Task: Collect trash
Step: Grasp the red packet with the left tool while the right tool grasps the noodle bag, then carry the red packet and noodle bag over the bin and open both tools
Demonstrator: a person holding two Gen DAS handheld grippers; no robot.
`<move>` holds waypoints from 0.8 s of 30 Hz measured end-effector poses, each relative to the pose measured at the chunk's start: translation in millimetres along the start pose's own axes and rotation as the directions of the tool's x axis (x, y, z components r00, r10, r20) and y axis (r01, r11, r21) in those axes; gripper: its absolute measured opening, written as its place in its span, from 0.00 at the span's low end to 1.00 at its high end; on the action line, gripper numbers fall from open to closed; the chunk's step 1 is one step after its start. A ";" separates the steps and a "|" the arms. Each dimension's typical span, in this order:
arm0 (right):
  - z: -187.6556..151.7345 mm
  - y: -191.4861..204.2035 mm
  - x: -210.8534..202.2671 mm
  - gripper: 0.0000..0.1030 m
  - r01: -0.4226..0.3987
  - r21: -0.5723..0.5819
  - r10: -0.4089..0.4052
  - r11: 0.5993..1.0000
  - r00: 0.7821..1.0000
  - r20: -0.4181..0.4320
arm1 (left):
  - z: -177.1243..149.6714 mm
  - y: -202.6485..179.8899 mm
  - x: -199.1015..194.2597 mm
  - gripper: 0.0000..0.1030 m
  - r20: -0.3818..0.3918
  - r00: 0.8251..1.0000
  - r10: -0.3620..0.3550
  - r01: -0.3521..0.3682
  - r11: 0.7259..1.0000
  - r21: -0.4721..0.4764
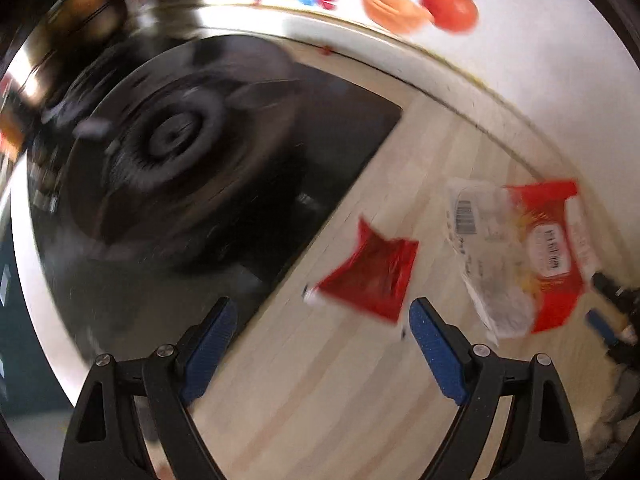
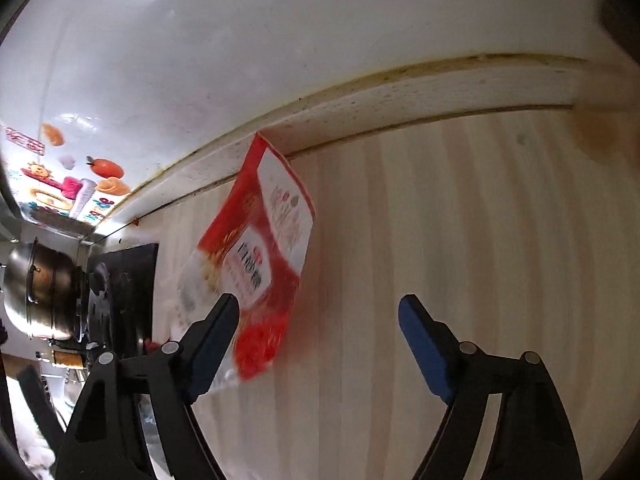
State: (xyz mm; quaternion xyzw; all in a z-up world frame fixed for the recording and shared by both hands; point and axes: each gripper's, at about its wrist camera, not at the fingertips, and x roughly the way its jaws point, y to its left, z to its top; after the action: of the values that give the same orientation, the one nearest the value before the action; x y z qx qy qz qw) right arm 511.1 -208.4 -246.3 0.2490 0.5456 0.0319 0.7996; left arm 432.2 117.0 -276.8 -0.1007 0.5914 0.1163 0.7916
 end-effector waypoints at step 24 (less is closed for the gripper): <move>-36.1 88.8 -96.9 0.01 -0.133 -0.315 0.194 0.940 0.966 0.169 | -50.3 53.0 -118.4 0.05 0.182 0.983 0.009 -0.002 0.999 -0.038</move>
State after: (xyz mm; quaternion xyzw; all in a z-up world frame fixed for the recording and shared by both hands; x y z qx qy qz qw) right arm 459.6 -149.0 -135.0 0.1709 0.4296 0.1563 0.8728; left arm 337.8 144.9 -178.5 -0.1029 0.5146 0.1383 0.8400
